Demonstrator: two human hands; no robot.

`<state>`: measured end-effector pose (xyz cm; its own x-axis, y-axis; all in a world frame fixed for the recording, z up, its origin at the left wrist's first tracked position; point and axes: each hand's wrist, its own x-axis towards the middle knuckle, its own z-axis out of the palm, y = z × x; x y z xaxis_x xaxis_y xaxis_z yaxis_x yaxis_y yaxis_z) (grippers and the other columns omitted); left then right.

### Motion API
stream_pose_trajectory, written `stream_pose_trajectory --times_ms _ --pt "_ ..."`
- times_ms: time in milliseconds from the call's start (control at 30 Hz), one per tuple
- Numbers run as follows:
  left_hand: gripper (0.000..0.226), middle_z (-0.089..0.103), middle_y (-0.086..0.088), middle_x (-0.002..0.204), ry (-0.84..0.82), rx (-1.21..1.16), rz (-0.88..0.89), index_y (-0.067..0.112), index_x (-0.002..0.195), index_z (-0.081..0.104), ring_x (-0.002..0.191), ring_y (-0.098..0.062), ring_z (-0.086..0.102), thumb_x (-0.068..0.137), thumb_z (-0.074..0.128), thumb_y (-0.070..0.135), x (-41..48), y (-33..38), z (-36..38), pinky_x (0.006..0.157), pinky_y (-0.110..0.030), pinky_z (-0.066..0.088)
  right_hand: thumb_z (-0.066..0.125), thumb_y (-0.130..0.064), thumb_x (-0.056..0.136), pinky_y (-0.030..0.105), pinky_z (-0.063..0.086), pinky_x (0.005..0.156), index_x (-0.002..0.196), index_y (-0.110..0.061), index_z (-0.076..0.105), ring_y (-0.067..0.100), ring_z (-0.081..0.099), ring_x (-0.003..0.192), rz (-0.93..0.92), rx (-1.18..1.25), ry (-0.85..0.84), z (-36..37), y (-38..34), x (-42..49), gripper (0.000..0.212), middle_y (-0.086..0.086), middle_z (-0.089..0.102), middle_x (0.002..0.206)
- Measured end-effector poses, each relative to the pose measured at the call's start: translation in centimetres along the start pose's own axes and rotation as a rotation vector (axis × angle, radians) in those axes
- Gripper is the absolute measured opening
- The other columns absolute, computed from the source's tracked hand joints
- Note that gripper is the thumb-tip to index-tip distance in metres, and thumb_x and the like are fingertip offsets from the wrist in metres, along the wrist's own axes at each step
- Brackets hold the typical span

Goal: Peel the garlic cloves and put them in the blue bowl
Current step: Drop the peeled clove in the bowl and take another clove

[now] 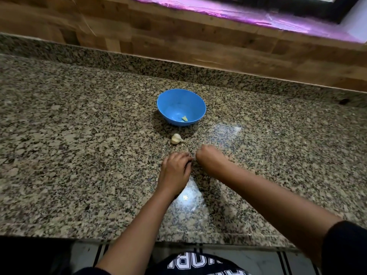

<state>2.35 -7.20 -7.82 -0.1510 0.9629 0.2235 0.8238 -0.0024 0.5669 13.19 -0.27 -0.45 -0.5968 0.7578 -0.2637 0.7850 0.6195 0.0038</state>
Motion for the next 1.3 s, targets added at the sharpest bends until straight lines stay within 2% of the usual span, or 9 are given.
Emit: stream_pose_trajectory --times_ms 67,233,367,533,667,867,1067,1200,1300 --pt "0.030 0.054 0.004 0.132 -0.003 -0.002 -0.004 0.019 0.121 0.061 0.126 -0.014 0.042 0.097 0.046 0.028 0.0 0.0 0.0 0.106 -0.033 0.024 0.050 -0.002 0.092 0.034 0.051 0.086 0.100 0.001 0.061 0.024 0.059 0.095 0.103 0.169 0.074 0.6 0.8 -0.3 0.014 0.014 0.061 0.102" --pt "0.026 0.058 0.008 0.121 -0.033 -0.108 -0.080 0.022 0.117 0.062 0.118 -0.011 0.045 0.097 0.047 0.029 0.4 0.5 -0.3 0.099 -0.028 0.027 0.057 -0.004 0.089 0.026 0.053 0.061 0.088 0.001 0.063 0.019 0.060 0.070 0.452 1.024 0.109 1.4 2.3 -1.7 0.008 0.012 0.065 0.083" --pt "0.019 0.067 -0.001 0.103 -0.098 -0.379 -0.166 0.016 0.106 0.068 0.100 -0.018 0.057 0.091 0.058 0.024 1.7 2.1 -0.7 0.088 -0.036 0.049 0.054 0.000 0.090 0.024 0.053 0.058 0.087 0.003 0.060 0.017 0.057 0.059 0.433 1.346 0.107 1.2 1.9 -2.6 0.007 0.010 0.060 0.071" --pt "0.015 0.065 0.003 0.089 -0.114 -0.537 -0.224 0.011 0.100 0.068 0.080 -0.008 0.060 0.089 0.063 0.020 2.4 3.1 -1.6 0.065 -0.009 0.045 0.057 -0.001 0.087 0.021 0.051 0.054 0.087 0.007 0.061 0.015 0.056 0.057 0.397 1.584 0.113 0.8 2.3 -3.2 0.009 0.010 0.060 0.069" --pt "0.011 0.063 0.007 0.078 -0.146 -0.598 -0.227 0.012 0.093 0.066 0.072 -0.006 0.058 0.088 0.064 0.022 2.6 3.2 -2.0 0.063 -0.016 0.046 0.057 -0.003 0.088 0.024 0.050 0.056 0.086 0.006 0.060 0.016 0.055 0.058 0.379 1.596 0.103 0.5 2.5 -3.5 0.009 0.010 0.059 0.069" --pt "0.003 0.062 0.004 0.074 -0.239 -0.804 -0.380 0.011 0.086 0.066 0.067 -0.007 0.056 0.086 0.066 0.014 3.4 3.1 -2.3 0.063 -0.019 0.045 0.058 -0.009 0.090 0.036 0.047 0.065 0.078 -0.010 0.060 0.021 0.054 0.064 0.313 1.219 0.234 0.7 2.0 -3.3 0.012 0.009 0.060 0.071" --pt "0.008 0.068 -0.004 0.072 -0.272 -1.237 -0.604 0.004 0.083 0.066 0.069 -0.013 0.057 0.088 0.060 0.003 3.4 3.5 -2.2 0.070 -0.025 0.045 0.055 0.003 0.088 0.026 0.049 0.058 0.082 0.000 0.059 0.015 0.057 0.057 0.292 1.608 0.242 0.6 2.2 -3.4 0.007 0.009 0.062 0.072" --pt "0.013 0.066 0.001 0.059 -0.289 -1.248 -0.615 0.004 0.082 0.062 0.054 -0.006 0.058 0.092 0.053 0.003 3.5 4.2 -2.5 0.057 -0.019 0.043 0.054 0.007 0.086 0.018 0.052 0.052 0.082 0.001 0.060 0.013 0.057 0.056 0.280 1.752 0.269 0.9 2.0 -3.4 0.009 0.012 0.060 0.071" --pt "0.014 0.064 -0.008 0.068 -0.277 -1.224 -0.621 0.001 0.083 0.060 0.057 -0.013 0.056 0.094 0.052 0.005 3.6 4.5 -2.3 0.059 -0.023 0.044 0.057 0.004 0.086 0.020 0.054 0.056 0.084 0.000 0.062 0.012 0.059 0.057 0.308 1.739 0.325 1.0 1.6 -3.5 0.007 0.010 0.063 0.073"
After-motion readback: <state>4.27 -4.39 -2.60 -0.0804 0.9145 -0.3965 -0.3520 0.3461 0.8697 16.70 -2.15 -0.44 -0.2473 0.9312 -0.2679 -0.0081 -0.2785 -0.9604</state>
